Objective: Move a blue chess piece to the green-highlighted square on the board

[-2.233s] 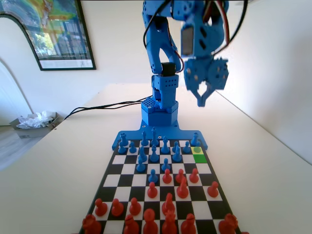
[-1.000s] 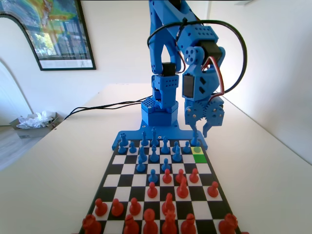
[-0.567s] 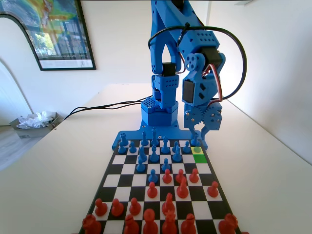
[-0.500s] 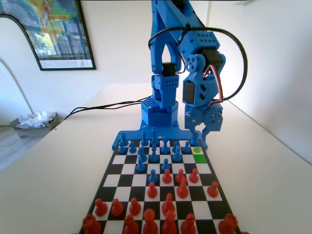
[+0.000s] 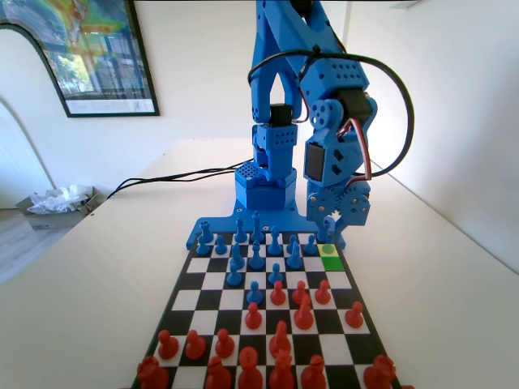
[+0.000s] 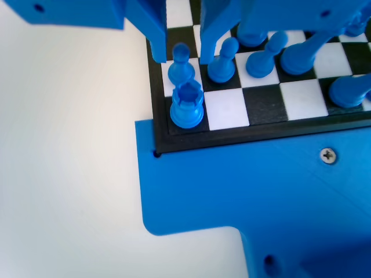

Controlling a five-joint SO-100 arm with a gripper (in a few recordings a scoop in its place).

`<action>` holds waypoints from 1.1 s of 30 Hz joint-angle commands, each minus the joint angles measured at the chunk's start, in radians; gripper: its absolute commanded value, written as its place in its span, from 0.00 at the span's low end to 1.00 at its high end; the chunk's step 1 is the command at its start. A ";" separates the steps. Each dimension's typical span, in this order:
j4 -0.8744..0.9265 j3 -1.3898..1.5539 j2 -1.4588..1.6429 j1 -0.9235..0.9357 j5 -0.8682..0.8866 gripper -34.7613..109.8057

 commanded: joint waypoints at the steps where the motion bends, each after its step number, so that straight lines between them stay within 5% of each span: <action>1: -0.002 -0.049 0.005 -0.012 -0.008 0.31; 33: -0.037 -0.072 -0.064 -0.011 -0.020 0.30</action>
